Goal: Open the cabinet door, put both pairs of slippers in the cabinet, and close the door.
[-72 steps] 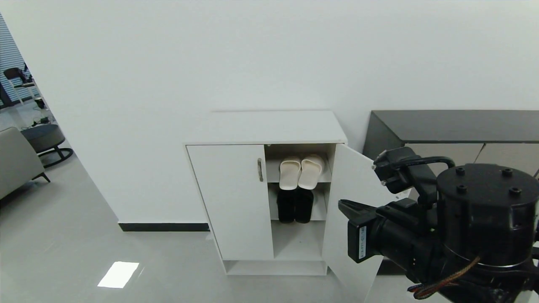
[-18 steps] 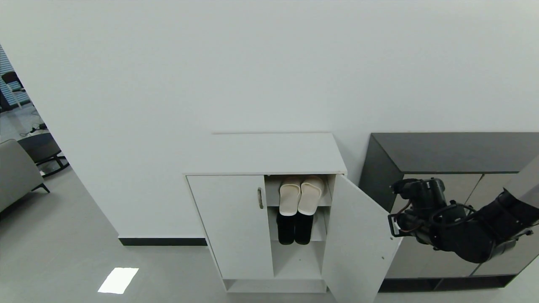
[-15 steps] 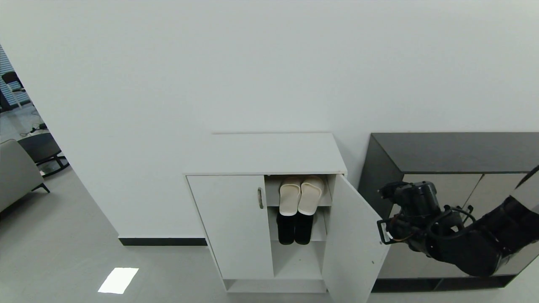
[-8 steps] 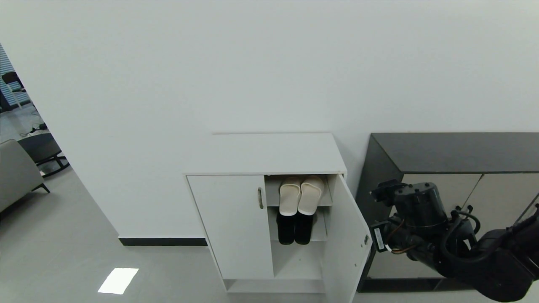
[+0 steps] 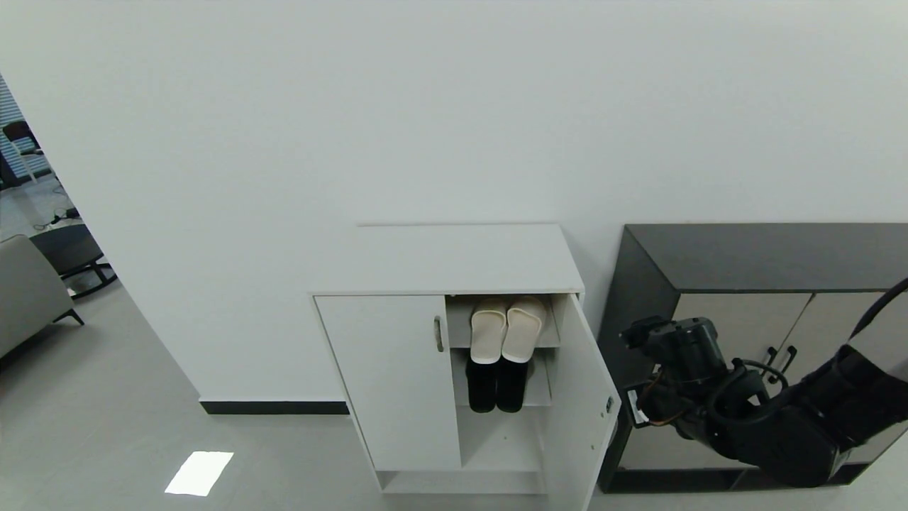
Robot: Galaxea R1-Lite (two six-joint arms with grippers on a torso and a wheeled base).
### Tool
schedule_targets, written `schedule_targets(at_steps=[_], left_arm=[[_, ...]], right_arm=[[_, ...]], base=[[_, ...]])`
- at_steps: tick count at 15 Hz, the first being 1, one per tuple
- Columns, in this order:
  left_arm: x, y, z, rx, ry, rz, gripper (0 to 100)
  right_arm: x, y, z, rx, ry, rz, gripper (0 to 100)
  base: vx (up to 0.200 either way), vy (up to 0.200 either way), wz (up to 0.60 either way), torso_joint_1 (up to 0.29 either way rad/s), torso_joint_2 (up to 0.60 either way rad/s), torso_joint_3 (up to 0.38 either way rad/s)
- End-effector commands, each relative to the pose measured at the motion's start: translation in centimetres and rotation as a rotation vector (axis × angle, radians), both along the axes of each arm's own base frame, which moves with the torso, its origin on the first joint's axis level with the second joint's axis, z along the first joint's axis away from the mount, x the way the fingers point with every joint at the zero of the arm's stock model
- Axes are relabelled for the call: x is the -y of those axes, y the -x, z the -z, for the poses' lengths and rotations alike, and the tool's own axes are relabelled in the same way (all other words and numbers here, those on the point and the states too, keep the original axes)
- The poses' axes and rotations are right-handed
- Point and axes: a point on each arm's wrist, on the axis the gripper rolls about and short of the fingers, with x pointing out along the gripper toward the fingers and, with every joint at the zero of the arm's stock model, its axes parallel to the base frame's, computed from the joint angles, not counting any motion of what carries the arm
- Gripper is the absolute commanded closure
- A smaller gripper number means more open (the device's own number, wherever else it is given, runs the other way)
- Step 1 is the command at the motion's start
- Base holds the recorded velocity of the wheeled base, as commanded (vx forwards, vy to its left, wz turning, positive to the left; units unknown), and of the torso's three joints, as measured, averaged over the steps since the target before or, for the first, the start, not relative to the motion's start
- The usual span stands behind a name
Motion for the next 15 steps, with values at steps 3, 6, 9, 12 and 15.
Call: schedule_targets(at_steps=[3,6,9,12,15], left_arm=[[0.0,0.0,0.0,0.002,0.0,0.0,100],[0.0,0.0,0.0,0.0,0.0,0.0,100],[0.0,0.0,0.0,0.002,0.0,0.0,100],[0.0,0.0,0.0,0.0,0.0,0.0,100],[0.0,0.0,0.0,0.0,-0.003,0.002,100]], right_arm=[[-3.6,2.1,1.2,-0.038,-0.041,-0.09,100],[-5.7,3.3,0.5,-0.033,-0.093,-0.163,100],[-5.7,3.5,-0.8,-0.011,-0.15,-0.173,100],[-6.2,3.1,-1.6,0.041,-0.262,-0.178,100],[-7.0,2.3,0.0,0.129,-0.358,-0.226,100]], base=[[0.0,0.0,0.0,0.0,0.0,0.0],[0.0,0.0,0.0,0.0,0.0,0.0],[0.0,0.0,0.0,0.0,0.0,0.0],[0.0,0.0,0.0,0.0,0.0,0.0],[0.0,0.0,0.0,0.0,0.0,0.0]])
